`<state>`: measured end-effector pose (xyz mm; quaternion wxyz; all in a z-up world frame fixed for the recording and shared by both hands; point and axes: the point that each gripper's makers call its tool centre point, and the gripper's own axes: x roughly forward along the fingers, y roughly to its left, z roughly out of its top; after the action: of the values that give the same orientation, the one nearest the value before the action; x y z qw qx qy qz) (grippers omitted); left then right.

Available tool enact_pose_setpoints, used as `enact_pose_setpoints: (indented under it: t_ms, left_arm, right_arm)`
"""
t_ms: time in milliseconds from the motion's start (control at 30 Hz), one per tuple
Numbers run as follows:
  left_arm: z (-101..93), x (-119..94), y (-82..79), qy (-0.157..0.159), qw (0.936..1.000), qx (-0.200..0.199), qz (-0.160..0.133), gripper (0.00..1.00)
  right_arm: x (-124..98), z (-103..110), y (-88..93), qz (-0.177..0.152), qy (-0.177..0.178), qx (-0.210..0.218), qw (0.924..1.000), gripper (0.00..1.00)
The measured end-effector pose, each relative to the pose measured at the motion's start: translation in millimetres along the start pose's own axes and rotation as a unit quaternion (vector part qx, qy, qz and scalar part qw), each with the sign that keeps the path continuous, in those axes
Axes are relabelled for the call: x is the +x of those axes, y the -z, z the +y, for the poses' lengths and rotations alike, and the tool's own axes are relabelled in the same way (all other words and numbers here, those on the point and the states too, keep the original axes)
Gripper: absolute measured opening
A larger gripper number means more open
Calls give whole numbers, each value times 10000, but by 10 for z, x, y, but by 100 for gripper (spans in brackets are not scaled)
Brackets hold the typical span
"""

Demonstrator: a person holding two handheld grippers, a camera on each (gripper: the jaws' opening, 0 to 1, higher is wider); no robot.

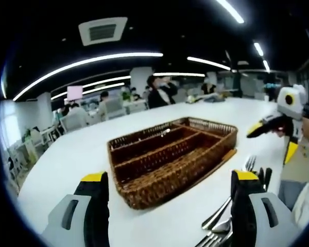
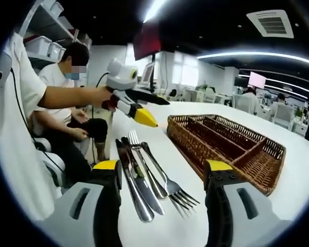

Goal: Arrange the knives, forks, and spoons in their matching storage slots by inserting each utensil handle-first until every utensil is classified and aligned in the correct compartment

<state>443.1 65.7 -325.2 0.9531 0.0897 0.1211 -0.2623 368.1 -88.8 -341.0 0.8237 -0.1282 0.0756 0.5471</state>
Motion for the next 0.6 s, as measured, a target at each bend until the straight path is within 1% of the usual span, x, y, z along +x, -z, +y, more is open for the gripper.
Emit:
enact_pose_setpoints:
  t_ms: [67, 100, 133, 167, 233, 300, 333, 433, 500, 533, 600]
  left_arm:
    - [10, -30, 17, -10, 10000, -20, 3, 100]
    - [21, -71, 33, -73, 9998, -156, -78, 100]
    - [7, -81, 68, -50, 9998, -201, -54, 100]
    - [3, -86, 80, -53, 9998, -202, -46, 100]
    - [-4, -97, 111, -70, 9998, -189, -21, 100]
    - [22, -134, 158, -119, 9996, -268, -27, 100]
    - [21, -150, 181, -120, 9994, -321, -43, 100]
    - [3, -169, 227, -135, 9995, -288, 0, 99]
    - [3, -185, 240, -151, 9994, -301, -2, 99]
    - [4, -192, 247, -159, 9994, -308, -3, 99]
    - [42, -193, 252, -171, 9992, -365, -25, 99]
  right_arm:
    - [39, -5, -6, -9, -4, -9, 10000, 63]
    - [84, 20, -17, 4, -61, -24, 10000, 60]
    - [107, 39, -24, 6, -96, -47, 9999, 56]
    - [127, 58, -29, 13, -137, -59, 9999, 55]
    - [199, 103, -7, 114, -296, -129, 9994, 55]
    - [252, 117, 20, 211, -322, -200, 9991, 55]
    - [297, 147, 14, 214, -398, -193, 9988, 55]
    - [361, 185, 10, 237, -493, -195, 9983, 53]
    - [380, 195, 15, 270, -521, -211, 9981, 48]
    - [431, 231, 12, 303, -610, -233, 9974, 44]
    - [464, 253, 10, 316, -660, -254, 9970, 37]
